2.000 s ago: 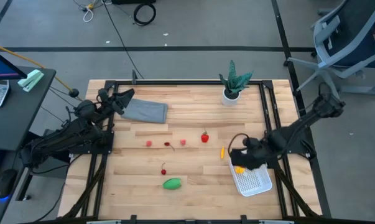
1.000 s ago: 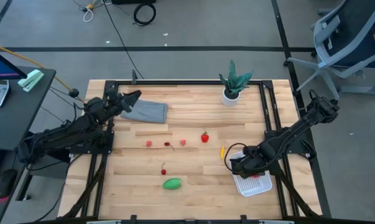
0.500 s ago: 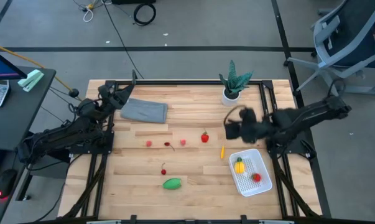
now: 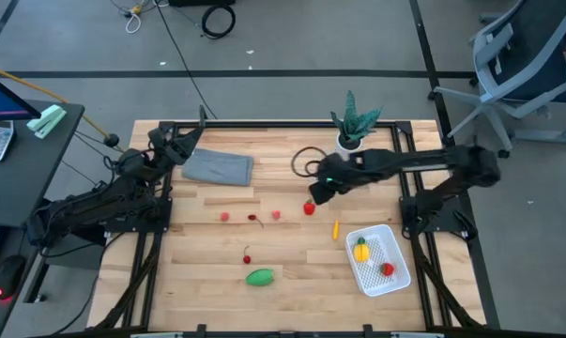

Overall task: Pick and placing Produce into tupperware
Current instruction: Put the strawberry into the white bin

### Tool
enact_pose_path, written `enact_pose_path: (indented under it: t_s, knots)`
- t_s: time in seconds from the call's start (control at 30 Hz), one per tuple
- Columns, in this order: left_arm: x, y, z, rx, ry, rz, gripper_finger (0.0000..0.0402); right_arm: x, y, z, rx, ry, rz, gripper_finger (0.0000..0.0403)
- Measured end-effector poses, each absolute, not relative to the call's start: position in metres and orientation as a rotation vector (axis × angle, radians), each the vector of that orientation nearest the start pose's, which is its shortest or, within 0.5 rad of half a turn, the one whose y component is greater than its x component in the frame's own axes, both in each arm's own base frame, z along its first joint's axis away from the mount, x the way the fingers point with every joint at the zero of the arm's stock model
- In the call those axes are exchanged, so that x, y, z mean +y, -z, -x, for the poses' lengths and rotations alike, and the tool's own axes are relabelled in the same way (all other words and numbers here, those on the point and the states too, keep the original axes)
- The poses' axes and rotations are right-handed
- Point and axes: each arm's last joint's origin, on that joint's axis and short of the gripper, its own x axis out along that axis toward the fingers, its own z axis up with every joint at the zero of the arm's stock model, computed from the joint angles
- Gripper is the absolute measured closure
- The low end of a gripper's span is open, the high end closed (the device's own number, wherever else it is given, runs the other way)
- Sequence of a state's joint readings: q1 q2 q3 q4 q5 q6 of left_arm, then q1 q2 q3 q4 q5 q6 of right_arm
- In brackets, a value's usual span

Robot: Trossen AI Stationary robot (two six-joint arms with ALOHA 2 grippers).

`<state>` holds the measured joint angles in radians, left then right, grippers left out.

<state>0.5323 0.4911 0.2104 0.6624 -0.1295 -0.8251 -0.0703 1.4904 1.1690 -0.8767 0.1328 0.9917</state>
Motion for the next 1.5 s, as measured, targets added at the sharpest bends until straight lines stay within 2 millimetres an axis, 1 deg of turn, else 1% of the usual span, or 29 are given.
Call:
enact_pose_path:
  t_s: [0.1,0.2,0.3,0.4,0.53,0.63,0.77,0.9,1.07,1.17,1.27,1.37,1.4,1.5]
  knots:
    - [0.069,-0.253,-0.109,-0.621,-0.459,0.702,0.0239,-0.032,-0.233,-0.302,1.076,0.678,-0.814,0.0203]
    - [0.069,-0.254,-0.109,-0.621,-0.459,0.702,0.0239,-0.039,-0.213,-0.319,1.087,0.648,-0.815,0.0196]
    - [0.069,-0.253,-0.109,-0.622,-0.457,0.709,0.0239,-0.044,-0.195,-0.325,1.134,0.667,-0.799,0.0194]
    - [0.069,-0.253,-0.109,-0.620,-0.458,0.709,0.0239,-0.049,-0.183,-0.328,1.183,0.649,-0.798,0.0195]
    - [0.069,-0.253,-0.109,-0.617,-0.460,0.708,0.0239,-0.052,-0.170,-0.334,1.200,0.622,-0.803,0.0194]
    - [0.069,-0.253,-0.109,-0.615,-0.462,0.703,0.0239,-0.053,-0.164,-0.340,1.178,0.609,-0.798,0.0194]
    - [0.069,-0.253,-0.109,-0.613,-0.464,0.697,0.0239,-0.055,-0.159,-0.344,1.165,0.597,-0.797,0.0196]
    - [0.069,-0.253,-0.109,-0.613,-0.464,0.697,0.0239,-0.055,-0.154,-0.344,1.191,0.607,-0.796,0.0207]
    - [0.069,-0.252,-0.109,-0.606,-0.468,0.700,0.0239,-0.054,-0.152,-0.345,1.199,0.587,-0.821,0.0238]
    - [0.069,-0.251,-0.110,-0.599,-0.471,0.704,0.0239,-0.054,-0.151,-0.344,1.204,0.594,-0.819,0.0269]
    - [0.069,-0.251,-0.110,-0.592,-0.474,0.706,0.0239,-0.054,-0.151,-0.344,1.201,0.617,-0.833,0.0316]
    - [0.069,-0.251,-0.110,-0.592,-0.474,0.706,0.0239,-0.054,-0.151,-0.344,1.198,0.622,-0.836,0.0379]
    - [0.069,-0.251,-0.110,-0.592,-0.475,0.706,0.0239,-0.054,-0.152,-0.344,1.200,0.618,-0.829,0.0389]
    - [0.069,-0.251,-0.110,-0.592,-0.475,0.706,0.0239,-0.053,-0.152,-0.344,1.198,0.618,-0.836,0.0388]
